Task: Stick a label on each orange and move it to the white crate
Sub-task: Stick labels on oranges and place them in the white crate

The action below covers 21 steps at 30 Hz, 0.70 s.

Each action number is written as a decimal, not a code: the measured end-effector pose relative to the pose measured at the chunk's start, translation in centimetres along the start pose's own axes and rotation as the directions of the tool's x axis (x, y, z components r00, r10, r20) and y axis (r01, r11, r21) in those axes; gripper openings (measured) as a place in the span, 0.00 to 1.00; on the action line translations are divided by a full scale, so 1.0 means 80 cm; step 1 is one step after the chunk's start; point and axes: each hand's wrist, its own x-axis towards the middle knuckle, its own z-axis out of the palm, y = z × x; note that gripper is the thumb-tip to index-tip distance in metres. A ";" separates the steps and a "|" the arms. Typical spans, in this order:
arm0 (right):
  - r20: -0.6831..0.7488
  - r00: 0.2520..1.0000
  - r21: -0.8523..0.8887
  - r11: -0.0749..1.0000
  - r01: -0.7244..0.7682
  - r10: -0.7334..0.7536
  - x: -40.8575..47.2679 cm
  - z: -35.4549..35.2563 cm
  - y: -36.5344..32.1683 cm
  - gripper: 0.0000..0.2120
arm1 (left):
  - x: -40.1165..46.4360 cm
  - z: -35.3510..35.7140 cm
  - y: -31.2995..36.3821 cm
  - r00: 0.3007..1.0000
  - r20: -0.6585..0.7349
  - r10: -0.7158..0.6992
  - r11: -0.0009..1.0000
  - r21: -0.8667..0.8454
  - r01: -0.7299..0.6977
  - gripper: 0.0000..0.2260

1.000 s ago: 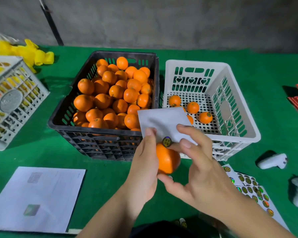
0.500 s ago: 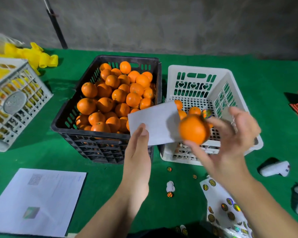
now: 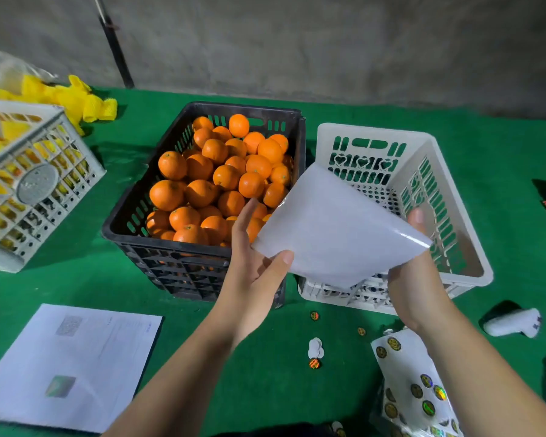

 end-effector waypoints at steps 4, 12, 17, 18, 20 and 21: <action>0.146 0.988 0.268 0.963 0.002 -0.043 -0.021 -0.016 -0.006 0.57 | 0.000 -0.006 -0.007 0.999 -0.003 -0.047 0.990 0.132 0.047 0.30; 0.009 0.964 -0.230 0.937 0.261 -0.266 -0.053 -0.073 0.035 0.12 | -0.017 -0.007 -0.020 0.984 0.089 -0.154 0.959 0.251 0.128 0.30; -0.095 0.984 -0.218 0.968 0.127 -0.151 -0.088 -0.112 0.099 0.14 | -0.011 -0.006 -0.014 0.984 0.119 -0.136 0.895 0.441 0.070 0.20; -0.109 0.988 -0.226 0.971 0.081 -0.108 -0.095 -0.116 0.114 0.13 | -0.008 -0.006 -0.013 0.986 0.121 -0.111 0.881 0.471 0.042 0.20; -0.139 0.989 -0.256 0.967 0.005 -0.042 -0.107 -0.119 0.139 0.11 | -0.001 -0.005 -0.008 0.993 0.109 -0.034 0.859 0.511 -0.027 0.17; -0.145 0.989 -0.278 0.960 -0.023 -0.018 -0.111 -0.120 0.152 0.09 | 0.005 -0.006 -0.006 0.996 0.089 0.018 0.853 0.518 -0.062 0.15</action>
